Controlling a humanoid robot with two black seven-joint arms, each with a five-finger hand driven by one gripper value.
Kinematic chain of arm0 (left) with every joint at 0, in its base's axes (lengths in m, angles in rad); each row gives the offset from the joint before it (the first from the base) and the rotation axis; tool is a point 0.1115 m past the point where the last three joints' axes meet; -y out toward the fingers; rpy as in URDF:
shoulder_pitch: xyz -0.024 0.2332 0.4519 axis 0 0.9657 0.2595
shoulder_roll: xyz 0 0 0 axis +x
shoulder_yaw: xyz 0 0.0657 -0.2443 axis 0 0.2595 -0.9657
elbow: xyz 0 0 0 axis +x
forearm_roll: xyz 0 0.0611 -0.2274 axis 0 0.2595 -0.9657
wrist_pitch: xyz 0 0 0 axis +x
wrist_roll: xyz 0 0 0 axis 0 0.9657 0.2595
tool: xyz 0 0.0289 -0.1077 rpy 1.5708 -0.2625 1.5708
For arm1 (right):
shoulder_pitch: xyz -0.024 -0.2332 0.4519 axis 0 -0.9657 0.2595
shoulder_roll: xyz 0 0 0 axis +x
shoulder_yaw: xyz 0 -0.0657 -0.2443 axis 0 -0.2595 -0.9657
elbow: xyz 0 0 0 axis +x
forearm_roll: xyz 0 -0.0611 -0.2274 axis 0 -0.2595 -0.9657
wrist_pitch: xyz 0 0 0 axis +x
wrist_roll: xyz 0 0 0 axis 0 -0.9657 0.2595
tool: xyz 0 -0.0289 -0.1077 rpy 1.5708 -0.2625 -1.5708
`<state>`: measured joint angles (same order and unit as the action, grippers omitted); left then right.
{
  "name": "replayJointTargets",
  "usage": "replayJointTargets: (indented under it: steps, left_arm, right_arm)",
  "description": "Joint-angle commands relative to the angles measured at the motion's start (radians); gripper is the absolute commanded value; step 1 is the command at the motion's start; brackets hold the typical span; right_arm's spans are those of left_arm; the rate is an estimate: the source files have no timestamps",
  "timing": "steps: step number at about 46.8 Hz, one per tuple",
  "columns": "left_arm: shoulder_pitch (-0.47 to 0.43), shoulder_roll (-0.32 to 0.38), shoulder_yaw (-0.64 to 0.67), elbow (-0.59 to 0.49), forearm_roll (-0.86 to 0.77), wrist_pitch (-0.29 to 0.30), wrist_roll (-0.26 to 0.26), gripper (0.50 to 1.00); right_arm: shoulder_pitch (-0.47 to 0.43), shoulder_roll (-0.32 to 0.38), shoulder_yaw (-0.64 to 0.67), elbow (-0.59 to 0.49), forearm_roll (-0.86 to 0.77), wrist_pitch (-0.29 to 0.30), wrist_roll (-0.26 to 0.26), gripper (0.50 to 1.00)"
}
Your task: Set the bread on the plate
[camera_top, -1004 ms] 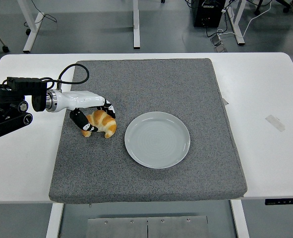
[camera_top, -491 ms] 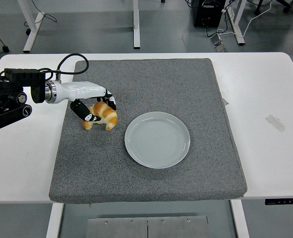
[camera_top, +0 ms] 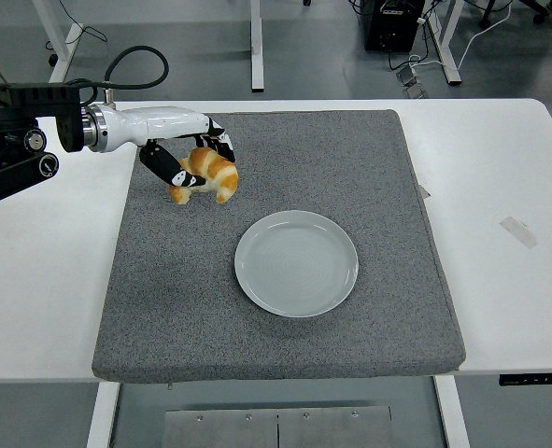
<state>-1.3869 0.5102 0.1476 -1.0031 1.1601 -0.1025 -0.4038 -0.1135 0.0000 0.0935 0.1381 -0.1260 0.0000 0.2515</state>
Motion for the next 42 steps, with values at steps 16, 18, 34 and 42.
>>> replayJointTargets:
  steps: [16, 18, 34, 42]
  left_arm:
    - [-0.09, -0.041, 0.001, 0.003, -0.051, -0.008, -0.006, 0.667]
    - [-0.096, -0.05, 0.001, 0.003, -0.051, -0.006, -0.004, 0.667]
    - [-0.144, -0.087, 0.009, 0.003, -0.076, -0.014, -0.003, 0.667]
    - [-0.136, -0.133, 0.01, 0.006, -0.073, -0.009, 0.002, 0.667]
  right_arm:
    - [0.0, 0.0, 0.0, 0.0, 0.0, 0.0, 0.0, 1.0]
    - [0.0, 0.0, 0.0, 0.0, 0.0, 0.0, 0.0, 1.0]
    - [0.0, 0.0, 0.0, 0.0, 0.0, 0.0, 0.0, 1.0]
    - [0.0, 0.0, 0.0, 0.0, 0.0, 0.0, 0.0, 1.0]
